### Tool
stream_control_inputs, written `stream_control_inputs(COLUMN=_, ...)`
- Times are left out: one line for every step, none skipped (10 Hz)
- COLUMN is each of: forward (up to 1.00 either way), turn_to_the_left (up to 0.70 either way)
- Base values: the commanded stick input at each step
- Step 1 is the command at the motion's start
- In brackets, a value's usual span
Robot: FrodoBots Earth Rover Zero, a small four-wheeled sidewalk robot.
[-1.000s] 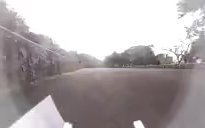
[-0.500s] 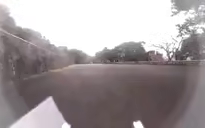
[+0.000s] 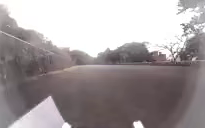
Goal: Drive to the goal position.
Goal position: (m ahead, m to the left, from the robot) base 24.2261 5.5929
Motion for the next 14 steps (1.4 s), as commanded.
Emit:
stream_control_inputs(forward=1.00, turn_to_the_left=0.00)
stream_control_inputs(forward=1.00, turn_to_the_left=0.00)
stream_control_inputs(forward=1.00, turn_to_the_left=0.40)
stream_control_inputs(forward=1.00, turn_to_the_left=0.40)
stream_control_inputs(forward=1.00, turn_to_the_left=0.00)
stream_control_inputs(forward=1.00, turn_to_the_left=0.00)
stream_control_inputs(forward=1.00, turn_to_the_left=0.00)
stream_control_inputs(forward=1.00, turn_to_the_left=0.00)
stream_control_inputs(forward=1.00, turn_to_the_left=0.00)
stream_control_inputs(forward=1.00, turn_to_the_left=0.00)
stream_control_inputs(forward=1.00, turn_to_the_left=0.00)
stream_control_inputs(forward=1.00, turn_to_the_left=0.00)
stream_control_inputs(forward=1.00, turn_to_the_left=0.00)
stream_control_inputs(forward=1.00, turn_to_the_left=0.00)
